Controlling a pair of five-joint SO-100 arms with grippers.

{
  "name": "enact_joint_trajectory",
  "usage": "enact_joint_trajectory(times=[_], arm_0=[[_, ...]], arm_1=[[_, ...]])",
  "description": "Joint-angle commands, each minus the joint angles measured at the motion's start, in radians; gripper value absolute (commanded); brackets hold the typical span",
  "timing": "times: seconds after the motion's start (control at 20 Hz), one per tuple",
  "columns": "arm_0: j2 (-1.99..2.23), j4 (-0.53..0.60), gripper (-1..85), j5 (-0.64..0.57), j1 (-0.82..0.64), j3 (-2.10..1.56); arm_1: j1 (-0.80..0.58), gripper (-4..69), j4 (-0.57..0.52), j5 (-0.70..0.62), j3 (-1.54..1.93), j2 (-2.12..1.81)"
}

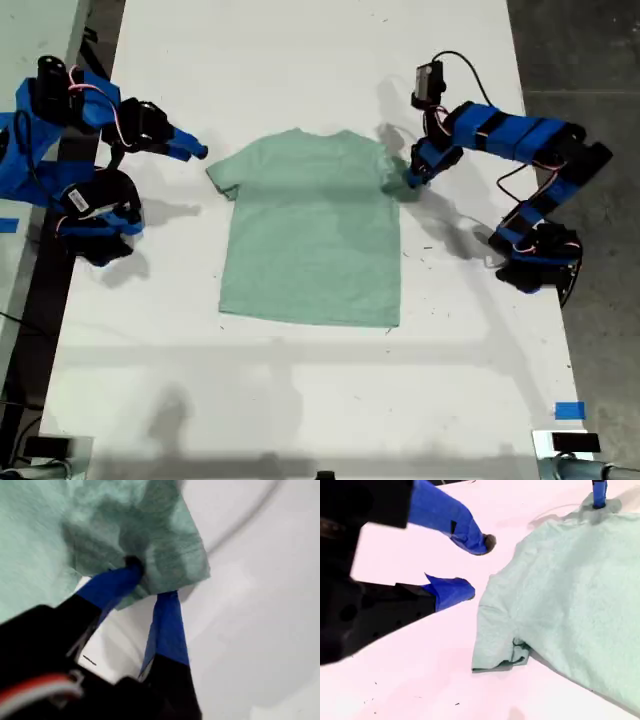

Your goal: Fold tshirt

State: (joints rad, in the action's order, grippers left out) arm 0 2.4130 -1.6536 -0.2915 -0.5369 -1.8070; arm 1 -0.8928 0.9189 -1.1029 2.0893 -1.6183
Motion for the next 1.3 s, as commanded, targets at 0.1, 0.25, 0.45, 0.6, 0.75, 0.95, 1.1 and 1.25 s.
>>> enact_joint_trajectory(times=[0.1, 0.25, 0.45, 0.6, 0.75, 0.95, 1.1, 1.25], arm_0=[[0.031, 0.028, 11.5, 0.005, -0.011, -0.005], [0.052, 0.034, 11.5, 0.005, -0.009, -0.026], [0.074, 0.055, 11.5, 0.005, -0.003, -0.054], [0.077, 0.071, 11.6, 0.000, -0.002, -0.072], [0.080, 0.074, 12.0, -0.003, -0.002, -0.078], [0.107, 0.081, 12.2, -0.006, -0.011, -0.110], [0.110, 0.087, 12.3, -0.009, -0.014, -0.115], [0.110, 0.094, 12.3, -0.009, -0.014, -0.118]], arm_1=[[0.009, 0.3, 0.094, 0.023, -0.075, -0.051], [0.015, 0.3, 0.176, 0.023, -0.074, -0.190], [0.034, 0.3, 0.359, 0.031, -0.144, -0.393], [0.084, 0.3, 0.453, 0.069, -0.253, -0.433], [0.137, 0.3, 0.460, 0.114, -0.339, -0.391], [0.209, 0.3, 0.463, 0.144, -0.495, -0.267], [0.265, 0.3, 0.465, 0.161, -0.657, -0.132], [0.325, 0.3, 0.451, 0.173, -0.845, 0.046]])
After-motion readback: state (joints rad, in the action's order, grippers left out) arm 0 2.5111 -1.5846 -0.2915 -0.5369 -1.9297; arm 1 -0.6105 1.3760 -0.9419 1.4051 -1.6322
